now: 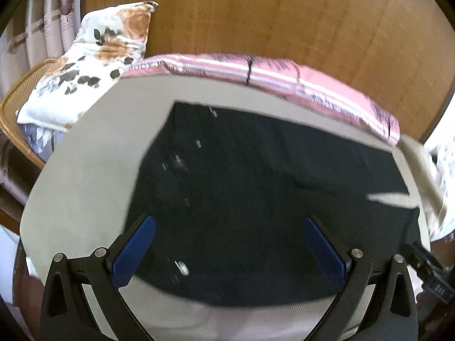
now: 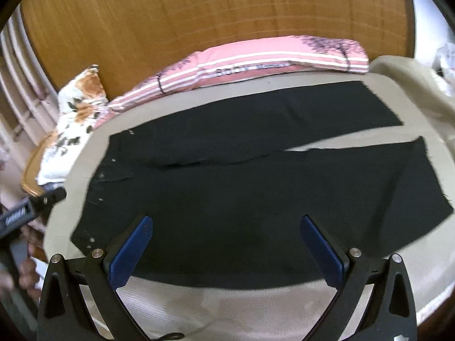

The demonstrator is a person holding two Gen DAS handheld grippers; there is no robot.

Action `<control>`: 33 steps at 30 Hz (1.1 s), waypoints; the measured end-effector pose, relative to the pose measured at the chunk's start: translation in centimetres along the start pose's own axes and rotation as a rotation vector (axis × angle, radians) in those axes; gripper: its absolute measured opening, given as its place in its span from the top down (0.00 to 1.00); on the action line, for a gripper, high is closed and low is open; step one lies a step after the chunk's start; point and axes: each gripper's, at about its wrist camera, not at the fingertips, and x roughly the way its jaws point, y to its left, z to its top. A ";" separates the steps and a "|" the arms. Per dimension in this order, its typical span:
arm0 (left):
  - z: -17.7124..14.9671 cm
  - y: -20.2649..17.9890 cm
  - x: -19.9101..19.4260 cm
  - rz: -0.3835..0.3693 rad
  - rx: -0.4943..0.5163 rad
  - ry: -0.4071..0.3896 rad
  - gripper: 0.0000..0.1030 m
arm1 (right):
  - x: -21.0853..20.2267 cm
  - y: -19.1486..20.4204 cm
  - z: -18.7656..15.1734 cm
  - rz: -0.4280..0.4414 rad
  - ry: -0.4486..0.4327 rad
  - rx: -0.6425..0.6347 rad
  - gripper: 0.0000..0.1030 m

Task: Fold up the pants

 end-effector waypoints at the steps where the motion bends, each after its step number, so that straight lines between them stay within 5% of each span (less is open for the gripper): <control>1: 0.9 0.7 0.2 0.003 -0.002 -0.011 0.01 | 0.3 -0.1 0.4 0.013 0.004 0.005 0.00; 5: 5.3 4.2 2.6 -0.034 -0.036 -0.017 0.05 | 2.2 -0.4 2.1 0.028 0.034 0.037 0.00; 10: 10.0 8.9 8.1 -0.170 -0.137 0.053 0.37 | 5.3 -0.2 3.8 0.006 0.089 0.050 0.00; 14: 12.8 12.0 13.3 -0.294 -0.241 0.130 0.51 | 8.0 0.6 4.8 -0.006 0.125 0.026 0.00; 25: 15.0 15.6 23.8 -0.382 -0.337 0.282 0.65 | 14.4 3.1 7.3 -0.020 0.207 -0.033 0.00; 33: 15.7 16.0 26.0 -0.450 -0.339 0.292 0.65 | 16.9 5.1 8.7 0.001 0.212 -0.072 0.00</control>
